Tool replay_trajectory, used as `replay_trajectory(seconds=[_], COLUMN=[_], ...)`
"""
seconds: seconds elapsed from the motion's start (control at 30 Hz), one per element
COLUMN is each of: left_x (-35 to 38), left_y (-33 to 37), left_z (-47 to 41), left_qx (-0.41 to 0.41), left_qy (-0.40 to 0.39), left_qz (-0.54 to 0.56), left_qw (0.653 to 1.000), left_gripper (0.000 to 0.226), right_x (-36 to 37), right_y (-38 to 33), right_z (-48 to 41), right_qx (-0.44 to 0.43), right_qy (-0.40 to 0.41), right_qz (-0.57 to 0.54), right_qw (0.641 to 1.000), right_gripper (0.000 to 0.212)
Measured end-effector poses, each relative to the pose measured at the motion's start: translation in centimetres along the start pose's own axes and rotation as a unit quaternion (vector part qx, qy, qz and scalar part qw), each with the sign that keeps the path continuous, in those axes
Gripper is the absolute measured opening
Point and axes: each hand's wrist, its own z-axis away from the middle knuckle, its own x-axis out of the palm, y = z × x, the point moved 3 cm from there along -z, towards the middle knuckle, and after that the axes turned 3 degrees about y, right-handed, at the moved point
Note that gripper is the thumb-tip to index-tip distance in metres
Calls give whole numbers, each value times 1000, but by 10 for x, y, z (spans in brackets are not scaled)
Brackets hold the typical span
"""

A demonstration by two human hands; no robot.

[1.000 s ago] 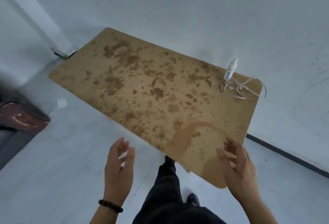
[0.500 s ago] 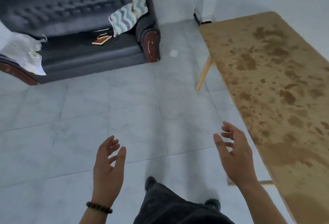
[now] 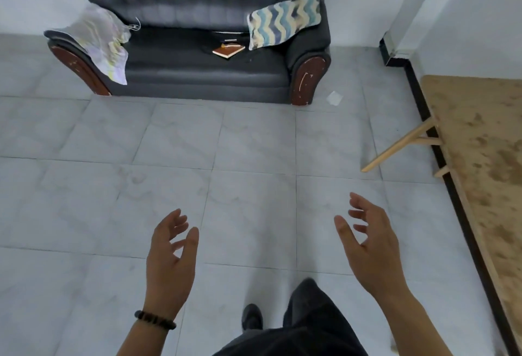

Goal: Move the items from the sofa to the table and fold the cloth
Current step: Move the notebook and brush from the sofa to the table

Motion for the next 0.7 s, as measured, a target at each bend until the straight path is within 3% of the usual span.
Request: replay_trajectory(seconds=[0.2, 0.37, 0.7], left_x=[60, 122, 180], left_y=[1, 29, 133], left_z=[-110, -242, -490], left_qx=[3, 24, 26], left_qy=[-52, -58, -4], left_qz=[-21, -46, -21], left_qw=[998, 997, 999], left_gripper=[50, 52, 51], right_x=[42, 97, 163], right_y=[16, 20, -87], right_z=[-89, -226, -530], right_qx=[59, 77, -26], right_qy=[44, 42, -47], right_qz=[1, -14, 21], right_qw=[997, 996, 998], right_gripper=[50, 49, 60])
